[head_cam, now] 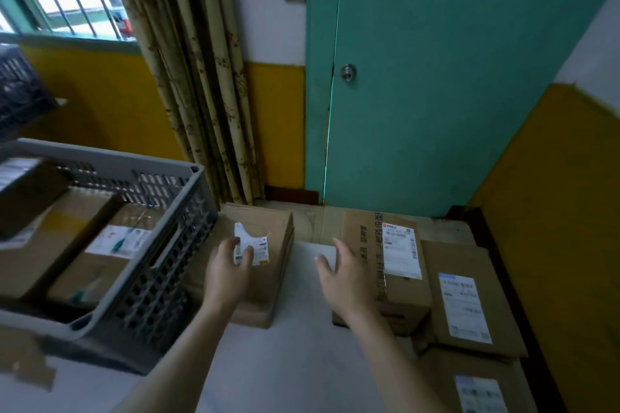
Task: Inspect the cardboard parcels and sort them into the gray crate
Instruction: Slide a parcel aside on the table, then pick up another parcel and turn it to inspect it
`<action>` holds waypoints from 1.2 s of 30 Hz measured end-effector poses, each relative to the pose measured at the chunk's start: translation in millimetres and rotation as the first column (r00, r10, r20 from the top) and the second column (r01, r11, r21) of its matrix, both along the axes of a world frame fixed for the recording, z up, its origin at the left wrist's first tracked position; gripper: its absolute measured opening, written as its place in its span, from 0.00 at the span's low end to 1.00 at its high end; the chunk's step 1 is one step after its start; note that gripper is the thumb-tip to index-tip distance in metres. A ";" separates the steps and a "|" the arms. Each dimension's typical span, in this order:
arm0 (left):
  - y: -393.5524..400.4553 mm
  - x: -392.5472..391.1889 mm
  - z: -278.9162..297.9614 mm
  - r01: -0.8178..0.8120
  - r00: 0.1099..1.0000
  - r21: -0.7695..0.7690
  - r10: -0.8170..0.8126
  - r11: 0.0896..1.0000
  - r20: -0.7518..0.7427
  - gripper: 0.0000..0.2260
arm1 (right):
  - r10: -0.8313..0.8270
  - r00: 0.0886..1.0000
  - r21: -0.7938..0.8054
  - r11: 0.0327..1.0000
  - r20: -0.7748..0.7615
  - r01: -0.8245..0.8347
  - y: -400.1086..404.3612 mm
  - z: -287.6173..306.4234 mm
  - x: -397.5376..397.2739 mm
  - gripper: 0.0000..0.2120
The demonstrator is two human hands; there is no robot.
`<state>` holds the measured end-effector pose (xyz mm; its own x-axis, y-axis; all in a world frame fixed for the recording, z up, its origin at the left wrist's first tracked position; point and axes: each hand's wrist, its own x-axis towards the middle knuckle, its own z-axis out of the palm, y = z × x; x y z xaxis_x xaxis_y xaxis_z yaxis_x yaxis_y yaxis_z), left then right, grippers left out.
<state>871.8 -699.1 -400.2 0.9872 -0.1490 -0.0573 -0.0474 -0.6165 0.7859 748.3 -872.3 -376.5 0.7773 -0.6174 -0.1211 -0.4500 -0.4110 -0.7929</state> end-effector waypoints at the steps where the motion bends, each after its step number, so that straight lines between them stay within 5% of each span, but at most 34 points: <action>1: 8.8 5.3 -1.6 -0.019 1.000 0.042 0.019 0.999 -0.014 0.21 | 0.012 1.000 0.012 1.000 -0.014 -0.012 11.1 -3.6 6.0 0.30; 10: 57.1 42.0 -26.5 0.052 0.973 0.222 0.000 0.974 -0.229 0.27 | 0.041 0.977 0.160 0.987 -0.211 -0.007 82.1 -51.6 56.1 0.36; 15: 65.7 50.8 -31.6 0.103 0.973 0.273 -0.040 0.957 -0.227 0.34 | 0.080 0.976 0.384 0.923 -0.202 0.004 102.0 -74.7 65.0 0.26; 22: 67.8 57.2 -28.3 0.134 0.961 0.288 -0.054 0.948 -0.270 0.25 | -0.102 0.984 0.302 0.943 -0.147 0.143 102.0 -71.8 59.8 0.14; 26: 68.4 51.8 -15.6 0.121 0.967 0.196 -0.071 0.973 -0.243 0.22 | -0.179 0.976 0.218 0.955 -0.127 0.204 92.3 -53.9 48.5 0.12; 32: 62.2 36.7 13.4 0.066 0.934 -0.167 -0.119 0.984 -0.336 0.22 | -0.260 0.964 0.188 0.945 -0.062 0.267 81.5 -26.6 16.7 0.04; 36: 65.5 21.4 38.2 0.055 0.943 -0.189 -0.113 0.981 -0.314 0.22 | -0.226 0.974 0.216 0.951 -0.004 0.222 77.7 -2.7 -12.8 0.04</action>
<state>893.2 -633.5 -362.0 0.9035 -0.2668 -0.3353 0.1805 -0.4728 0.8625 735.5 -794.6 -379.2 0.6256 -0.7373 -0.2550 -0.4937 -0.1210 -0.8612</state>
